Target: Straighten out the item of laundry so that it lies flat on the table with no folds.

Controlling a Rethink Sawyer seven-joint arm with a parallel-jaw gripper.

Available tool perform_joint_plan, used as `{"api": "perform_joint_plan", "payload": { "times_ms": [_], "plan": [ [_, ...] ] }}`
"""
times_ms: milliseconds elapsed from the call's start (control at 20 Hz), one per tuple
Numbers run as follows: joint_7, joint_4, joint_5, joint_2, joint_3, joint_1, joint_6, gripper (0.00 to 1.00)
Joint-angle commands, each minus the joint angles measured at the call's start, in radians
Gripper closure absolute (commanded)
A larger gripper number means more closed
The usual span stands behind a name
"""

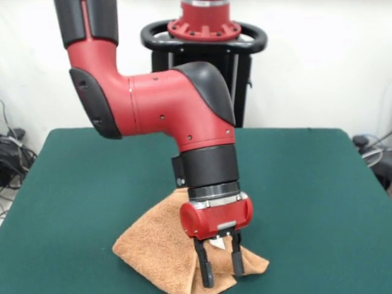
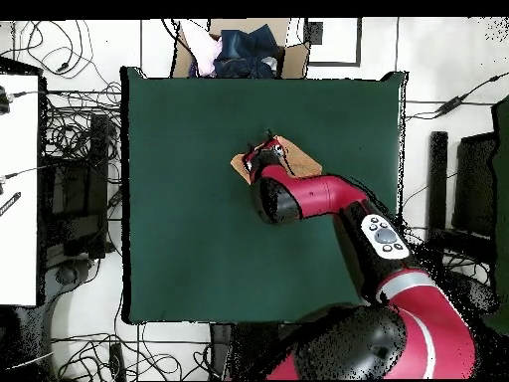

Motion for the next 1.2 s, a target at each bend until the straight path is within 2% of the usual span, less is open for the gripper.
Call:
{"api": "perform_joint_plan", "payload": {
  "times_ms": [50, 250, 500, 900, 1200],
  "plan": [
    [0.011, -0.079, -0.113, 0.125, 0.091, -0.1, 0.077, 0.0],
    [-0.073, -0.109, -0.112, 0.154, 0.179, -0.15, 0.179, 0.0],
    [-0.083, -0.112, -0.136, 0.167, 0.206, -0.175, 0.204, 0.0],
    [-0.049, -0.094, -0.165, 0.147, 0.203, -0.182, 0.195, 0.0],
    [0.042, -0.066, -0.177, 0.114, 0.123, -0.131, 0.1, 0.0]
  ]
}}
